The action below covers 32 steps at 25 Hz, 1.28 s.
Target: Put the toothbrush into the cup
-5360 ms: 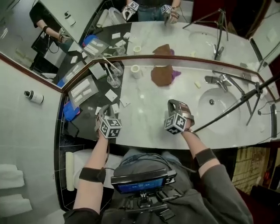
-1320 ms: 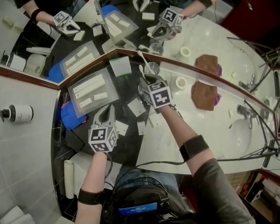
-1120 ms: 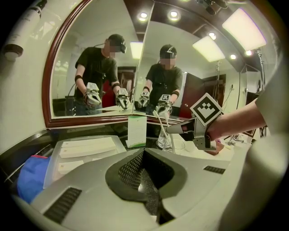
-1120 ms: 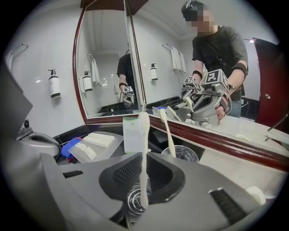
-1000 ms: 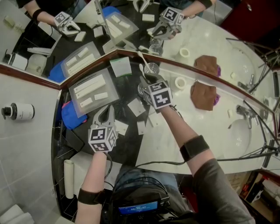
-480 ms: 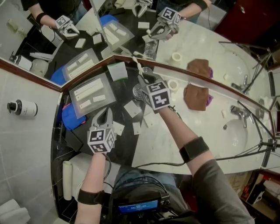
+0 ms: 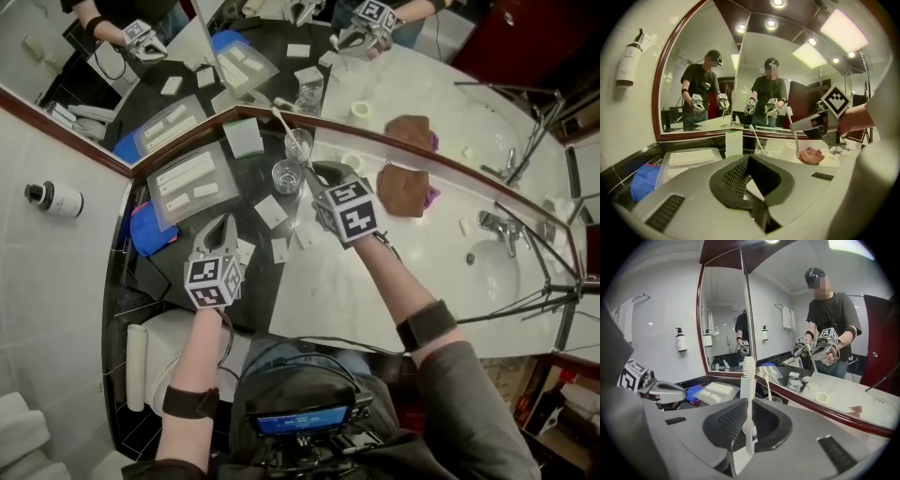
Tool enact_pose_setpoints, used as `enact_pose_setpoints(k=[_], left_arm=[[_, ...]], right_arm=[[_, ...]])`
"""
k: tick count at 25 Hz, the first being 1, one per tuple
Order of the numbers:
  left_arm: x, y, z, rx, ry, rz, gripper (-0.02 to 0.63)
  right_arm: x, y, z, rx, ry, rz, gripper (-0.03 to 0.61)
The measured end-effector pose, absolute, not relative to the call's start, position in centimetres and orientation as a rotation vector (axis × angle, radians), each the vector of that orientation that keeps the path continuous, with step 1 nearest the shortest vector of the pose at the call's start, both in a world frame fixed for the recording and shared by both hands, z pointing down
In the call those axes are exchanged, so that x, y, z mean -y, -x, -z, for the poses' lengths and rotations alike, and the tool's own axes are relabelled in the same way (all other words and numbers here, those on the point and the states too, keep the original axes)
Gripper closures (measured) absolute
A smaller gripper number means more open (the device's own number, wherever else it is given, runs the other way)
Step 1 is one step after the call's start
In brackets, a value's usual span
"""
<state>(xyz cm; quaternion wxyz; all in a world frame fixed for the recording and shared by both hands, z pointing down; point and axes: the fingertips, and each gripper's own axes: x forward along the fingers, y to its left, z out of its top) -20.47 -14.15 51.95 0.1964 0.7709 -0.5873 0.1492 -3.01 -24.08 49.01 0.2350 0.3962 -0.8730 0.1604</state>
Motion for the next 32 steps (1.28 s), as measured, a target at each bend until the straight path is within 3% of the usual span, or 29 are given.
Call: enact_pose_setpoints(k=[17, 32], left_arm=[[7.1, 20.8, -52.3, 1.682, -2.1, -0.421, 0.612], [4.9, 21.5, -54.4, 1.629, -2.089, -0.46, 0.612]], right_arm=[[4.5, 2.8, -59.7, 2.212, -0.706, -0.492, 0.528], [1.1, 1.3, -69.1, 1.983, -0.666, -0.63, 0.526]])
